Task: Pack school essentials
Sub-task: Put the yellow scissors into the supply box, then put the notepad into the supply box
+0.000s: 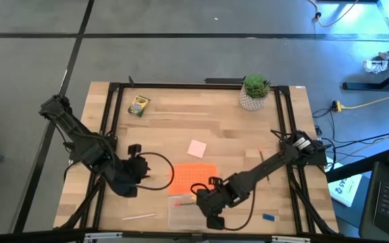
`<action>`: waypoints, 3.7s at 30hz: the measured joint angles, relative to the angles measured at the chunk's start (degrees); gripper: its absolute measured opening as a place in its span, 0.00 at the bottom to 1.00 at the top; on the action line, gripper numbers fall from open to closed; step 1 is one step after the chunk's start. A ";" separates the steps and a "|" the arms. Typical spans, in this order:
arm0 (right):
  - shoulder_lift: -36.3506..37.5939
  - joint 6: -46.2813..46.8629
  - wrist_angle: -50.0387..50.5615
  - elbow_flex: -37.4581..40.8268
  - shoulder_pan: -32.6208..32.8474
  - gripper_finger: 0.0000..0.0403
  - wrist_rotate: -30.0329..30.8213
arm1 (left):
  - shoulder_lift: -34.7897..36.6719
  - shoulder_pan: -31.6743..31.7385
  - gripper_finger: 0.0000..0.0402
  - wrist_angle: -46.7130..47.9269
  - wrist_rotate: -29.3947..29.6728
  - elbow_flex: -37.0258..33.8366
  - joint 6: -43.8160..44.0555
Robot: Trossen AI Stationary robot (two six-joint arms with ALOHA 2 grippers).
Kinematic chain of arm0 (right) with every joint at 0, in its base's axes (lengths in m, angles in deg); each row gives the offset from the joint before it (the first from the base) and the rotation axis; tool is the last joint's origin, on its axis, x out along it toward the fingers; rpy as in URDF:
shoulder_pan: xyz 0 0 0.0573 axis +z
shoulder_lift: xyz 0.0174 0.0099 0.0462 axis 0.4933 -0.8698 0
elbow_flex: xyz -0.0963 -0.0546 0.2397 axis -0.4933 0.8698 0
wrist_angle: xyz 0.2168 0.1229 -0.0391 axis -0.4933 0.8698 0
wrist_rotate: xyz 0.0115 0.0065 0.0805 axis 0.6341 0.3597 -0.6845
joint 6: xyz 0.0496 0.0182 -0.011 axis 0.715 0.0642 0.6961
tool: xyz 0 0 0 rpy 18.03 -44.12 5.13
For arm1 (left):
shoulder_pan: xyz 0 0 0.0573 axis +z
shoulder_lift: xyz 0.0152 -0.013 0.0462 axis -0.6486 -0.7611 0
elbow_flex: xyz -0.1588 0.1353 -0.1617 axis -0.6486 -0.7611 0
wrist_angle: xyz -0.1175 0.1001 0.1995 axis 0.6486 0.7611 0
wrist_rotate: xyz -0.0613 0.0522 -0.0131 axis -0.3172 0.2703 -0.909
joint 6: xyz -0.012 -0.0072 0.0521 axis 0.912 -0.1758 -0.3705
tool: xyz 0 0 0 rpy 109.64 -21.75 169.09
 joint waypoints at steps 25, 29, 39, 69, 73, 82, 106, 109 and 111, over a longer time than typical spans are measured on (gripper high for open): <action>-5.33 4.29 -7.59 0.50 2.59 0.06 -2.28 | 0.02 -0.49 0.26 -7.28 0.04 -3.17 -4.73; -6.89 4.39 -7.38 0.50 3.13 0.06 -3.55 | 0.04 -0.90 0.26 -7.32 0.04 -3.17 -4.73; -9.27 4.13 -7.17 0.50 3.15 0.06 -3.95 | 0.03 -3.55 0.26 -9.09 -0.07 -3.17 -4.76; -11.21 4.09 -6.90 0.50 3.11 0.19 -3.32 | 0.04 -4.62 0.26 -9.59 0.02 -3.17 -4.71; -11.21 4.19 -6.88 0.50 3.11 0.23 -3.36 | 0.02 -4.62 0.26 -9.59 0.02 -3.17 -4.71; -11.21 3.96 -6.68 0.50 2.63 0.32 -3.54 | 0.04 -4.62 0.26 -9.59 0.02 -3.17 -4.69; 2.08 7.18 -0.12 0.46 -1.48 0.32 3.48 | 0.04 -0.74 0.26 -9.37 0.11 -3.17 -3.07; 5.20 8.76 5.81 0.45 -1.75 0.32 9.25 | 0.09 1.01 0.26 -9.26 0.02 -3.17 -3.08; 7.09 10.47 10.09 0.44 -2.16 0.32 12.71 | 0.09 2.17 0.26 -8.94 -0.11 -3.17 -4.04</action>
